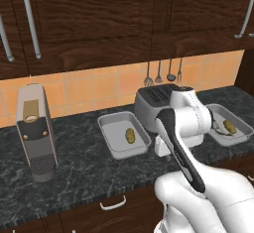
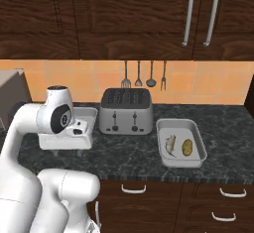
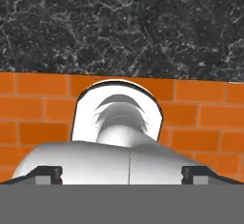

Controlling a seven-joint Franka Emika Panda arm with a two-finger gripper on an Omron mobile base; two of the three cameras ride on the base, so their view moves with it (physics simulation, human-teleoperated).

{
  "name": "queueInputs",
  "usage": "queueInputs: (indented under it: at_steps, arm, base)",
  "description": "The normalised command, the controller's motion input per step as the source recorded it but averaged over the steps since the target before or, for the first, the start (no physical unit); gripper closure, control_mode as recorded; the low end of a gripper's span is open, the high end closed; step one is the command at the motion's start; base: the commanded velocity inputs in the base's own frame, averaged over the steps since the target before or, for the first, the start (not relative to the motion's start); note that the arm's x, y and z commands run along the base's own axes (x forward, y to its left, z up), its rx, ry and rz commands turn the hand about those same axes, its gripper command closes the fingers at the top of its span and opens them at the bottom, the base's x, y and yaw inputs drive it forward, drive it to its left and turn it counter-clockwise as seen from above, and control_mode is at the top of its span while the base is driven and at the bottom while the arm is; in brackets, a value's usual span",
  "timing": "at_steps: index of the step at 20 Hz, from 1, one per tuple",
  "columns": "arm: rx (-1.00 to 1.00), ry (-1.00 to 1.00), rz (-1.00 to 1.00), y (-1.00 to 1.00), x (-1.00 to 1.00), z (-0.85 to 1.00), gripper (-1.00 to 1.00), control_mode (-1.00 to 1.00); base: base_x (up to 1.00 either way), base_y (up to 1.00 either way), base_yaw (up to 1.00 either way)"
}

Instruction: Place one potato and one fish in each tupperware on the nearby counter, to pack two identical lunches.

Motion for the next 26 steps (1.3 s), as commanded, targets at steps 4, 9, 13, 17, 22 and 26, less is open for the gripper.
queueInputs:
  at_steps: [4, 9, 13, 17, 22, 26]
  arm:
    - [0.00, -0.05, 0.00, -0.24, -1.00, -0.01, -1.00, -1.00]
    - [0.00, -0.09, 0.00, -0.12, -0.92, 0.04, -1.00, -1.00]
    - [0.00, -0.09, 0.00, 0.00, -0.53, 0.12, -1.00, -1.00]
    - [0.00, 0.00, 0.00, 0.00, 0.00, 0.00, -1.00, -1.00]
    - [0.00, 0.00, 0.00, 0.00, 0.00, 0.00, -1.00, 1.00]
    - [0.00, 0.00, 0.00, 0.00, 0.00, 0.00, -1.00, 1.00]
  base:
    - [0.00, 0.00, 0.00]
    - [0.00, 0.00, 0.00]
    - [0.00, 0.00, 0.00]
    - [0.00, 0.00, 0.00]
    - [-0.80, -0.44, -0.20]
    - [-0.85, -0.90, -0.37]
